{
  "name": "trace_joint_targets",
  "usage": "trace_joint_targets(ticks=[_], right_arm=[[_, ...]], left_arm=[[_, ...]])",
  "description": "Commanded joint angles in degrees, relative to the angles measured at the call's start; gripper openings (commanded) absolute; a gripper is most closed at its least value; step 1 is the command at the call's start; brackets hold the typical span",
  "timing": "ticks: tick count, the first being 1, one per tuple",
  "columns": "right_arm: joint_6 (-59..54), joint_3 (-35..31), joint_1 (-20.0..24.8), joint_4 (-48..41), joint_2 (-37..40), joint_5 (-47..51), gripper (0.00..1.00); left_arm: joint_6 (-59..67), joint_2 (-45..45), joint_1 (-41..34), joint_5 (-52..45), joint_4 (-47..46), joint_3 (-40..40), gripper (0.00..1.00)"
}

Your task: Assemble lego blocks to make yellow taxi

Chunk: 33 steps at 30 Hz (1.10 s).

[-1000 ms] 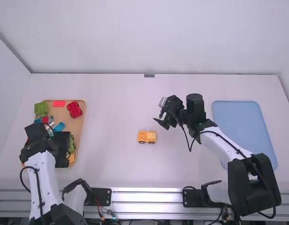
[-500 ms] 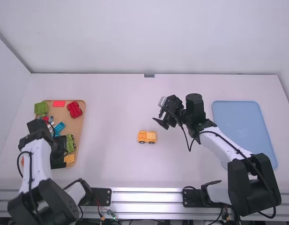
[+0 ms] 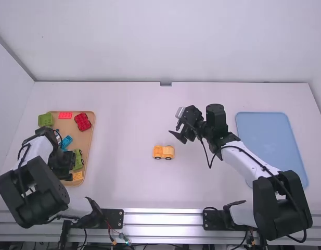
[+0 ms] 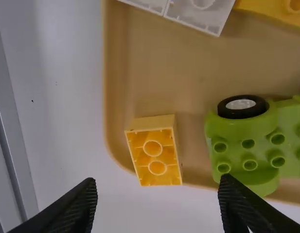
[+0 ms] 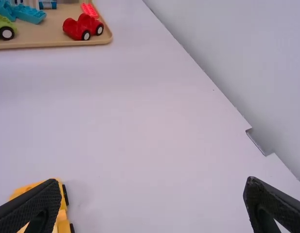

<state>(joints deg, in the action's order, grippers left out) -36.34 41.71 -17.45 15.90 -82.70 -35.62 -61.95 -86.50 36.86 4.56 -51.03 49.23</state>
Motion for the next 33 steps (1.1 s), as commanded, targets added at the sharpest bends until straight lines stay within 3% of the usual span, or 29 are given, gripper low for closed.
trace_joint_targets(ticks=[1,6,33], right_arm=[[0.61,0.26,-0.17,-0.26,0.31,-0.31,0.99],[2.01,0.26,-0.28,-0.02,0.31,-0.46,0.99],[2.08,0.26,-0.26,-0.26,0.31,-0.37,0.99]], left_arm=[[0.92,-0.09,0.31,0.46,-0.33,0.09,0.6],[0.57,-0.09,-0.09,1.09,0.09,-1.09,0.55],[2.91,-0.02,-0.11,-1.38,15.65,-12.24,0.56]])
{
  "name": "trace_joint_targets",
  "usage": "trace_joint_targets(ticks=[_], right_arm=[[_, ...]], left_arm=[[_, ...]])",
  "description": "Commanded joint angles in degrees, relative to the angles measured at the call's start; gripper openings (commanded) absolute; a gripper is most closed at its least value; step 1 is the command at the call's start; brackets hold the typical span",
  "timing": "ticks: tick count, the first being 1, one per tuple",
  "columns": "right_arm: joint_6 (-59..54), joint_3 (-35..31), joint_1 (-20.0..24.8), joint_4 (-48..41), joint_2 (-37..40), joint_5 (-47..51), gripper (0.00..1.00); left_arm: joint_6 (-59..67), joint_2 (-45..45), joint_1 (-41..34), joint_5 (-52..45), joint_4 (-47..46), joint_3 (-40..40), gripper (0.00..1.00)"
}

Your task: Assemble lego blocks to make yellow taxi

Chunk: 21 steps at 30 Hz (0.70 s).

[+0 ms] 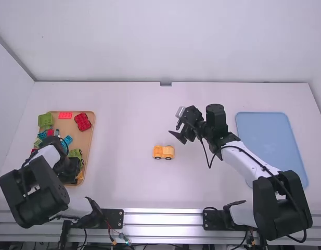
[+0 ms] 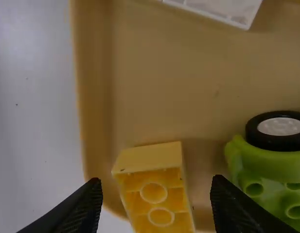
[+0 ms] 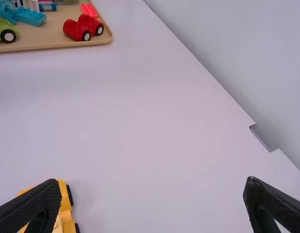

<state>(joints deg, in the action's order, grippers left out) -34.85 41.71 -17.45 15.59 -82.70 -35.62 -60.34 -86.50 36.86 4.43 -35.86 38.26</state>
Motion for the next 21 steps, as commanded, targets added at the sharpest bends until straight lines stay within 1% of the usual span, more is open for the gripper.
trace_joint_targets(ticks=[1,4,10,15,21], right_arm=[[0.59,0.26,-0.26,0.04,0.31,-0.39,0.99],[0.59,0.26,-0.24,0.02,0.31,-0.46,0.99],[1.81,0.26,-0.22,0.09,0.31,-0.33,0.99],[2.05,0.26,-0.2,0.04,0.31,-0.31,0.99],[2.08,0.26,-0.15,0.02,0.31,-0.33,0.99]], left_arm=[[2.21,-0.02,-0.11,-2.32,1.36,-1.55,0.55],[3.13,-0.02,-0.11,-3.96,3.63,-2.45,0.52],[3.15,-0.02,-0.11,-3.89,5.31,-3.23,0.53],[3.21,-0.02,-0.13,-8.11,7.1,-4.31,0.53],[4.81,-0.02,-0.15,-7.89,7.41,-4.42,0.53]])
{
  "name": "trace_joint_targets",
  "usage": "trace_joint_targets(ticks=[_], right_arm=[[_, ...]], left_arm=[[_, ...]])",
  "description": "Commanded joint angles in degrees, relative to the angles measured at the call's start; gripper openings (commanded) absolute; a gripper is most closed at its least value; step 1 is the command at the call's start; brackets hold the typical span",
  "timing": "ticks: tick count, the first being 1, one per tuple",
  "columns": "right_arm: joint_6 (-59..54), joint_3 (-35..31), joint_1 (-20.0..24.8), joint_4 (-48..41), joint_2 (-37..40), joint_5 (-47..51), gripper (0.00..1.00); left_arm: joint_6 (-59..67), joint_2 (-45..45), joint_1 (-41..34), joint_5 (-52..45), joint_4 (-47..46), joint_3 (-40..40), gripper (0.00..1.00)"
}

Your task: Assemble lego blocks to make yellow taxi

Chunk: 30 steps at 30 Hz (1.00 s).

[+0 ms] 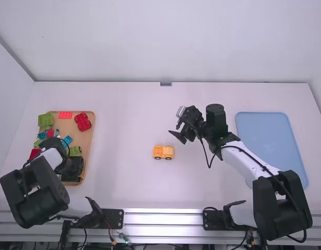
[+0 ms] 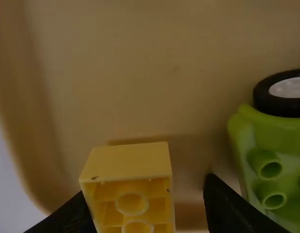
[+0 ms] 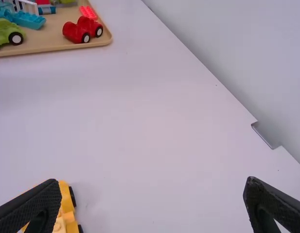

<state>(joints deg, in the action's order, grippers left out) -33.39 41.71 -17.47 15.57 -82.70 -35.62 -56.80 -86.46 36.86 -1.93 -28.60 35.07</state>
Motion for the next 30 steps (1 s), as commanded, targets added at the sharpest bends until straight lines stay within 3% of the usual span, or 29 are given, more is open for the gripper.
trace_joint_targets(ticks=[1,14,20,30], right_arm=[[0.59,0.26,-0.24,0.09,0.31,-0.33,0.99],[0.61,0.26,-0.24,0.07,0.31,-0.33,0.99],[0.61,0.26,-0.24,0.04,0.31,-0.5,0.99],[0.61,0.26,-0.26,0.04,0.31,-0.48,0.99]], left_arm=[[1.38,-0.07,0.04,-1.77,0.04,-1.22,0.53],[0.94,-0.07,-0.17,-3.17,-0.94,-0.83,0.48],[0.94,-0.07,-0.11,-2.99,-2.01,-0.15,0.28],[2.03,0.55,-0.11,-3.32,-4.17,2.67,0.26]])
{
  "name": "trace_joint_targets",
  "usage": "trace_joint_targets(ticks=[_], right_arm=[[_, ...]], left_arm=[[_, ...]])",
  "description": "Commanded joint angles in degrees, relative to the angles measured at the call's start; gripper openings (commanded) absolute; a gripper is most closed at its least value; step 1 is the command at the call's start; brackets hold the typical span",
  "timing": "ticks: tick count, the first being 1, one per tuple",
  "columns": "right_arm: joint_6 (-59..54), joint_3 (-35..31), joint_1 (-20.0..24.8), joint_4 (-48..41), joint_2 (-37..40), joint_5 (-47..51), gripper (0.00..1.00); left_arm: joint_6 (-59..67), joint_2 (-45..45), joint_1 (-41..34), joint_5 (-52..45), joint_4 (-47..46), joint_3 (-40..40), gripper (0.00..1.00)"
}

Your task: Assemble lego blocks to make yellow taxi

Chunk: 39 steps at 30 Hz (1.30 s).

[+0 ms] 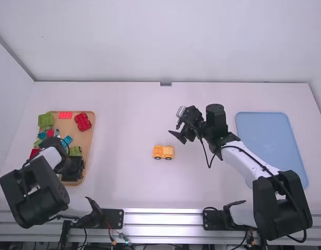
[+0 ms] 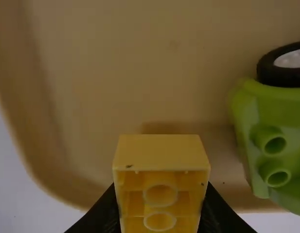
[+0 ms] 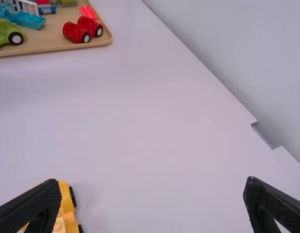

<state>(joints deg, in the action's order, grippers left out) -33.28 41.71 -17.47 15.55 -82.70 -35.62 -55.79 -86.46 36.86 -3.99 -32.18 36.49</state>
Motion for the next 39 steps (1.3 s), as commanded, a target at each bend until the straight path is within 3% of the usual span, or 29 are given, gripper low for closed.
trace_joint_targets(ticks=[1,9,14,18,23,26,29,30,33,39], right_arm=[[0.5,0.26,-0.26,0.09,0.31,-0.5,0.99],[1.84,0.26,-0.2,0.72,0.31,-3.72,0.99],[17.7,0.26,-0.15,7.04,0.31,-8.52,0.99],[32.26,0.26,-0.24,12.83,0.31,-8.57,0.99],[41.42,0.26,-0.15,21.57,0.28,-17.25,0.99],[44.26,0.26,-0.15,24.3,0.28,-18.95,0.99],[45.88,0.26,-0.04,26.25,0.28,-20.7,0.99],[45.88,0.26,-0.04,26.25,0.28,-20.7,0.99],[47.54,0.26,1.73,28.48,0.28,-26.1,0.99],[51.23,1.36,6.34,31.71,0.2,-38.42,0.99]], left_arm=[[1.57,0.81,-0.11,-1.46,-0.5,1.46,0.25],[4.44,9.46,-0.13,-3.58,-2.64,4.02,0.26],[20.06,18.6,-0.15,-21.24,1.99,5.18,0.24],[24.63,23.45,-2.49,-30.91,4.9,6.14,0.27],[29.83,24.63,-11.41,-43.56,14.47,7.48,0.31],[30.01,23.45,-17.07,-45.16,19.3,8.28,0.31],[32.26,20.04,-28.17,-45.27,27.87,9.42,0.28],[32.26,20.04,-28.17,-45.27,27.87,9.42,0.28],[41.44,16.15,-36.94,-53.62,37.13,9.73,0.22],[49.2,10.34,-43.36,-64.59,49.03,9.73,0.22]])
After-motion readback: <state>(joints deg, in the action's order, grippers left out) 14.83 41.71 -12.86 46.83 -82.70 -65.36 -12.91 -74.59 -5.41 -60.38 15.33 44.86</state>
